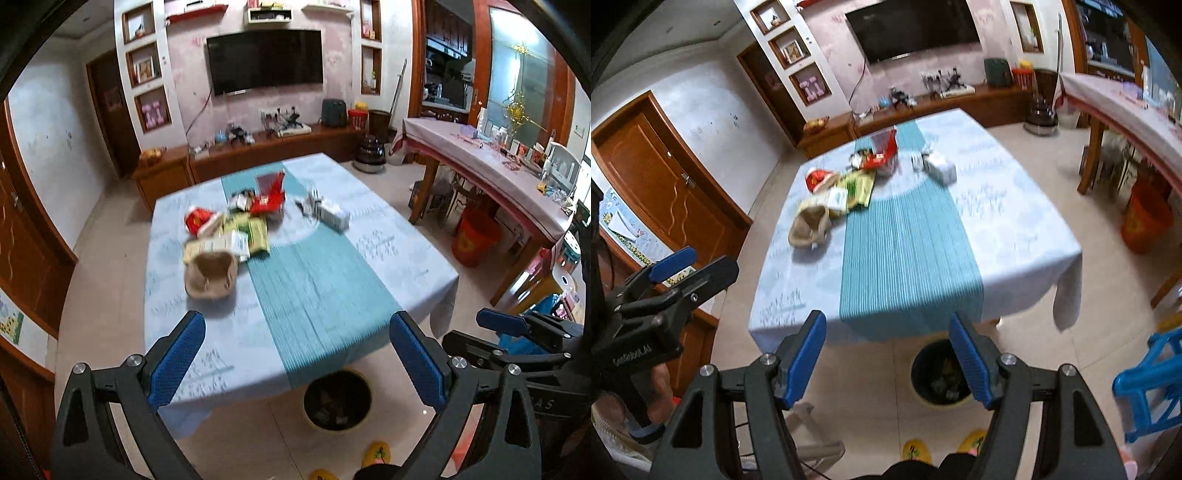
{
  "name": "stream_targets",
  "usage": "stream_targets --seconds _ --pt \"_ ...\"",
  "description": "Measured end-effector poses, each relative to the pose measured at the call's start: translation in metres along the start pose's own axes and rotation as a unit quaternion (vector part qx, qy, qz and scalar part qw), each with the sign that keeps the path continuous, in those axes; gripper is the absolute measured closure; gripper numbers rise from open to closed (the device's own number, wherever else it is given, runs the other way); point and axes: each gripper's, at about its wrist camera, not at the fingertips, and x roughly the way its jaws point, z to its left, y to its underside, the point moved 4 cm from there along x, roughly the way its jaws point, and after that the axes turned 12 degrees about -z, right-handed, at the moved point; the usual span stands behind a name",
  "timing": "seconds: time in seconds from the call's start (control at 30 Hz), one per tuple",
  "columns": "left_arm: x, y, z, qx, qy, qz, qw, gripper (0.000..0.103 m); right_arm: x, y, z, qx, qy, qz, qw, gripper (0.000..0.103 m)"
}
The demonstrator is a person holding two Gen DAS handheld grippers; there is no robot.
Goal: Collect trash
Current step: 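Bring both tools back up over the table, then grasp the white carton with the right tool while the left tool grasps a red wrapper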
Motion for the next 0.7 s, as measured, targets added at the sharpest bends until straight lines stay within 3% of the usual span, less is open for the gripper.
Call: stream_targets --seconds 0.2,0.37,0.53,0.7 --pt "0.002 -0.031 0.002 0.003 -0.006 -0.031 0.9995 0.004 0.004 -0.04 0.007 -0.021 0.016 -0.024 0.999 0.034" --pt "0.025 -0.055 0.009 0.013 -0.042 -0.038 0.9983 0.004 0.024 -0.081 0.005 -0.037 0.018 -0.038 0.998 0.034" --pt "0.09 -0.077 0.018 -0.009 -0.053 0.004 0.9986 0.004 0.066 -0.123 -0.008 -0.038 0.002 -0.024 0.999 0.034" --pt "0.173 -0.094 0.028 -0.049 -0.073 0.059 0.9944 0.009 0.14 -0.164 -0.036 -0.045 -0.028 0.028 0.998 0.034"
